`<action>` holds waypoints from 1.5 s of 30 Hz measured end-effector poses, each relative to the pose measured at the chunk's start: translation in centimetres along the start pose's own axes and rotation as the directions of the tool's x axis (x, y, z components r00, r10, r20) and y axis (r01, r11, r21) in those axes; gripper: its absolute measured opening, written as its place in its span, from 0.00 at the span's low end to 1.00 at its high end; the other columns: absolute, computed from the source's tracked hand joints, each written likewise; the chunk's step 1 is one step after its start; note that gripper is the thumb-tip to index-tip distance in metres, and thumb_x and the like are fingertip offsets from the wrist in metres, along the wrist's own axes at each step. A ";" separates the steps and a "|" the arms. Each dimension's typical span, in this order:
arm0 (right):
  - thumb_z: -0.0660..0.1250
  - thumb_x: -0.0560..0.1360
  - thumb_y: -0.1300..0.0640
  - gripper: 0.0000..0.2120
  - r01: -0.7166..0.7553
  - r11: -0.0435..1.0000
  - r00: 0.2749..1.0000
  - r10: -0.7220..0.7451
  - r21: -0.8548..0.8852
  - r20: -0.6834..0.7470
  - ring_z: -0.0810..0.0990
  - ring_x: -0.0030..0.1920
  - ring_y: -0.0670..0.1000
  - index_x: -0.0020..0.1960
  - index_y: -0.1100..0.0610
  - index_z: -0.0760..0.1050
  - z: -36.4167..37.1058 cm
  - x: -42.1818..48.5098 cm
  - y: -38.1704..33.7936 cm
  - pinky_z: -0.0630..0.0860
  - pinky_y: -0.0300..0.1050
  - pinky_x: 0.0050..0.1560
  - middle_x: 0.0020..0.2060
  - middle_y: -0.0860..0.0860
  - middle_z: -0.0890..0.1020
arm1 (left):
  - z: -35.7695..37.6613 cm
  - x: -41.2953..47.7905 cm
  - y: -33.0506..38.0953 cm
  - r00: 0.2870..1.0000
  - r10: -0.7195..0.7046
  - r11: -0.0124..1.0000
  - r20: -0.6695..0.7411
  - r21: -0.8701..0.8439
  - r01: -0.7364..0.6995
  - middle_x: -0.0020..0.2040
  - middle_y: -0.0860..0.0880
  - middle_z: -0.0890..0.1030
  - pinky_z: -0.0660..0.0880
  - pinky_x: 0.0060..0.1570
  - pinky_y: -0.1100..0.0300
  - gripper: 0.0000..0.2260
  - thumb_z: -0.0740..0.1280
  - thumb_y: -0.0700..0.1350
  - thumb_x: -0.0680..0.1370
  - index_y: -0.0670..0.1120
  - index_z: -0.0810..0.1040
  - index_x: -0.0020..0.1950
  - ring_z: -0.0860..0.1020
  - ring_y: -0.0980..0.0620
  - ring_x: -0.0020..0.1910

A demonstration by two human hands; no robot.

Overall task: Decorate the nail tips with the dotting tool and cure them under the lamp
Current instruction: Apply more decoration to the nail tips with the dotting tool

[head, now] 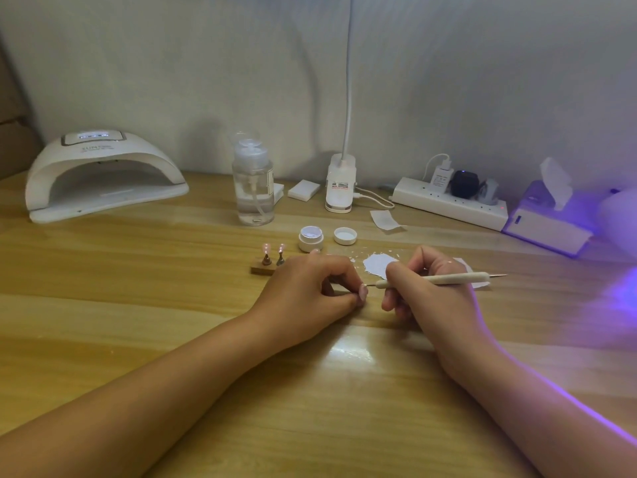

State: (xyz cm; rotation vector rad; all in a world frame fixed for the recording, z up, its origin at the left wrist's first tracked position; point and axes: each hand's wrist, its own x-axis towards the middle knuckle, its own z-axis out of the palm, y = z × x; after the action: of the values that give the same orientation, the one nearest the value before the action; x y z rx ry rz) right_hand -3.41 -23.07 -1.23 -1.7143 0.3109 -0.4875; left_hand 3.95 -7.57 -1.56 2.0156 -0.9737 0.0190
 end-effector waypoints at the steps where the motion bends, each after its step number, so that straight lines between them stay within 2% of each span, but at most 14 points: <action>1: 0.67 0.71 0.62 0.12 -0.001 1.000 1.000 0.001 0.004 -0.005 0.72 0.23 0.45 0.33 0.55 0.68 0.0 0.0 0.0 0.68 0.34 0.24 0.25 0.55 0.81 | 0.0 0.0 0.0 1.000 0.001 1.000 0.001 0.002 -0.001 0.40 0.59 0.84 0.72 0.60 0.48 0.08 0.75 0.44 0.73 0.56 0.81 0.39 0.76 0.58 0.31; 13: 0.67 0.70 0.62 0.11 -0.004 1.000 1.000 0.004 0.011 -0.005 0.71 0.23 0.46 0.33 0.55 0.67 0.0 -0.1 -0.1 0.68 0.35 0.24 0.25 0.55 0.81 | 0.0 0.0 0.1 1.000 0.006 1.000 -0.002 0.003 -0.006 0.39 0.61 0.83 0.72 0.60 0.46 0.10 0.75 0.44 0.73 0.58 0.80 0.37 0.75 0.59 0.30; 17: 0.67 0.71 0.62 0.15 -0.007 0.999 1.000 0.007 0.036 -0.016 0.71 0.23 0.46 0.29 0.51 0.68 -0.1 -0.1 -0.2 0.68 0.35 0.23 0.25 0.55 0.81 | 0.0 0.0 0.0 1.000 0.005 1.000 -0.006 0.004 -0.005 0.38 0.61 0.83 0.72 0.60 0.47 0.09 0.75 0.44 0.73 0.57 0.80 0.38 0.76 0.58 0.30; 21: 0.65 0.73 0.63 0.18 0.005 0.989 0.996 0.009 0.148 -0.093 0.69 0.21 0.45 0.27 0.49 0.69 -0.3 -0.1 -0.3 0.66 0.34 0.22 0.23 0.53 0.79 | 0.0 0.0 0.0 1.000 -0.006 1.000 0.000 -0.002 0.006 0.38 0.64 0.81 0.71 0.62 0.45 0.10 0.75 0.43 0.73 0.58 0.80 0.38 0.75 0.60 0.30; 24: 0.66 0.76 0.62 0.15 0.088 0.968 0.977 -0.039 0.236 -0.207 0.69 0.22 0.45 0.33 0.52 0.68 -0.7 0.0 -0.5 0.67 0.34 0.23 0.22 0.50 0.77 | 0.0 0.0 0.0 1.000 -0.006 1.000 0.007 -0.006 0.006 0.40 0.64 0.83 0.71 0.63 0.45 0.08 0.74 0.42 0.73 0.56 0.81 0.40 0.75 0.60 0.30; 27: 0.68 0.79 0.54 0.12 0.194 0.943 0.938 -0.097 0.271 -0.334 0.71 0.23 0.44 0.39 0.52 0.68 -1.2 0.6 -1.0 0.67 0.35 0.24 0.22 0.47 0.75 | 0.1 0.0 -0.1 1.000 -0.002 1.000 0.005 -0.009 0.002 0.41 0.62 0.84 0.71 0.63 0.45 0.06 0.74 0.43 0.74 0.54 0.82 0.41 0.76 0.60 0.30; 29: 0.69 0.78 0.50 0.10 0.218 0.949 0.930 -0.132 0.226 -0.343 0.73 0.24 0.44 0.43 0.52 0.70 -1.6 0.9 -1.2 0.69 0.35 0.24 0.23 0.47 0.76 | 0.1 0.0 -0.1 1.000 -0.004 1.000 0.008 -0.016 0.004 0.42 0.62 0.84 0.71 0.63 0.44 0.05 0.74 0.43 0.74 0.53 0.83 0.41 0.76 0.61 0.30; 33: 0.69 0.78 0.46 0.11 0.103 0.994 0.976 -0.097 0.025 -0.194 0.74 0.24 0.45 0.45 0.53 0.74 -1.9 1.1 -0.1 0.69 0.34 0.24 0.30 0.52 0.83 | 0.0 0.1 -0.1 1.000 -0.012 1.000 0.017 -0.022 0.012 0.42 0.62 0.84 0.70 0.64 0.43 0.04 0.75 0.44 0.73 0.53 0.83 0.42 0.76 0.62 0.30; 36: 0.67 0.77 0.50 0.08 0.016 0.994 0.983 -0.035 -0.110 -0.178 0.72 0.24 0.45 0.46 0.52 0.70 -2.1 1.4 0.8 0.66 0.39 0.27 0.31 0.50 0.85 | 0.0 0.0 0.0 1.000 -0.016 1.000 0.018 -0.021 0.017 0.43 0.63 0.83 0.71 0.63 0.44 0.05 0.75 0.45 0.74 0.55 0.83 0.42 0.76 0.62 0.31; 39: 0.69 0.71 0.52 0.09 -0.002 0.986 0.989 -0.024 -0.169 -0.148 0.74 0.27 0.47 0.39 0.52 0.69 -2.2 1.4 1.0 0.65 0.42 0.32 0.30 0.51 0.84 | -0.1 0.0 0.0 1.000 -0.016 1.000 0.023 -0.017 0.016 0.41 0.65 0.82 0.71 0.63 0.44 0.05 0.74 0.46 0.74 0.56 0.82 0.42 0.76 0.62 0.31; 41: 0.68 0.69 0.54 0.09 -0.002 0.978 0.989 -0.029 -0.211 -0.143 0.74 0.25 0.44 0.37 0.54 0.68 -2.2 1.3 0.9 0.67 0.43 0.32 0.27 0.51 0.83 | 0.0 -0.1 0.0 1.000 -0.011 1.000 0.025 -0.026 0.012 0.42 0.63 0.83 0.71 0.63 0.45 0.04 0.74 0.45 0.75 0.54 0.83 0.42 0.76 0.61 0.30; 45: 0.68 0.70 0.55 0.08 -0.028 0.966 0.994 0.001 -0.257 -0.106 0.76 0.26 0.42 0.38 0.56 0.69 -2.0 1.4 1.0 0.69 0.44 0.35 0.29 0.50 0.84 | 0.0 -0.1 -0.1 1.000 -0.005 1.000 0.019 -0.012 0.005 0.43 0.62 0.83 0.71 0.62 0.47 0.05 0.73 0.44 0.75 0.54 0.82 0.43 0.75 0.60 0.30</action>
State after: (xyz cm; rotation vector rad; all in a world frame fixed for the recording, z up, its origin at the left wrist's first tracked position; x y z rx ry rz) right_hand -3.09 -25.67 -1.71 -1.9409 0.4798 -0.5460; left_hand 3.90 -7.44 -1.65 2.0105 -0.9782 -0.0089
